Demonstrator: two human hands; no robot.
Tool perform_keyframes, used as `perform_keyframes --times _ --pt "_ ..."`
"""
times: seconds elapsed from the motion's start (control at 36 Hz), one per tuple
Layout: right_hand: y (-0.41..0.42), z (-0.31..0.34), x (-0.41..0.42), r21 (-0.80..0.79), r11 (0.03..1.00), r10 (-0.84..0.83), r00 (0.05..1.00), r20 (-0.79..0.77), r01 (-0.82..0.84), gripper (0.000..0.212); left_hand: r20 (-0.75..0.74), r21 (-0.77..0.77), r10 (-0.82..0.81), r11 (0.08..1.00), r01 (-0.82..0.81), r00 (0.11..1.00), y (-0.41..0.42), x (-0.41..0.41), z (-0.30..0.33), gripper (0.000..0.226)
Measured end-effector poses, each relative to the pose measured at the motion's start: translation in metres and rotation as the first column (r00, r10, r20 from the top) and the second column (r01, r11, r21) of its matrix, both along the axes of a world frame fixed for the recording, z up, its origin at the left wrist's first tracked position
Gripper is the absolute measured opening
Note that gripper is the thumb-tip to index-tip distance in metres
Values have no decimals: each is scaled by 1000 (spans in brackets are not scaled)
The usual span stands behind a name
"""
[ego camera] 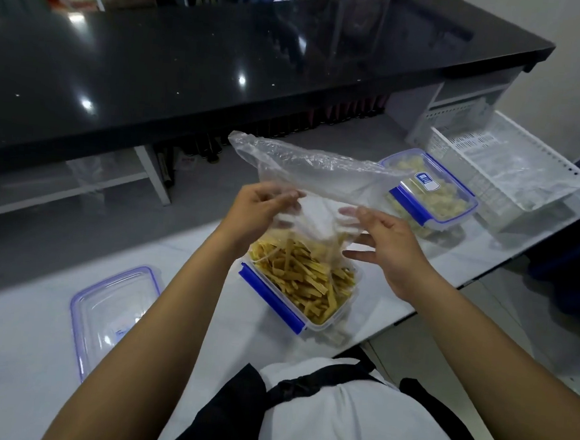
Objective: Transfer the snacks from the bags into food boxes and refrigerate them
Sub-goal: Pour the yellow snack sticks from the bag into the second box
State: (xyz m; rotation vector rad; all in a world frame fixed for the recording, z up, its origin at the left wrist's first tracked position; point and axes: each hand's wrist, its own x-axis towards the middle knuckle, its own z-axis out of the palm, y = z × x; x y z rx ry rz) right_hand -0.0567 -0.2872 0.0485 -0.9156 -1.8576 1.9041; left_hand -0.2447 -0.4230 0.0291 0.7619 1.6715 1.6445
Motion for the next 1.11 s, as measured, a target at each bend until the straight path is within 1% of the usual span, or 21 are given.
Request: perform_keyframes --times 0.11,0.19,0.47,0.81,0.92,1.11 --pt "5 10 -4 59 998 14 1000 4 -14 29 14 19 26 999 -27 1000 -1 -1 5 15" --pt "9 17 -10 48 999 23 1000 11 -24 30 20 39 46 998 -47 999 0 -2 13 14" --pt "10 32 -23 -7 998 55 998 -38 -55 30 -13 36 116 993 -116 993 -2 -8 33 12" --pt "7 47 -27 18 998 65 996 -55 -64 33 -18 55 126 991 -125 992 -10 -7 52 14" --pt "5 55 -25 29 998 56 997 -59 -54 35 -12 67 134 989 -133 991 -11 -4 57 12" --pt "0 73 -21 50 996 74 991 -110 -68 33 -30 110 128 986 -124 991 -14 -2 68 11"
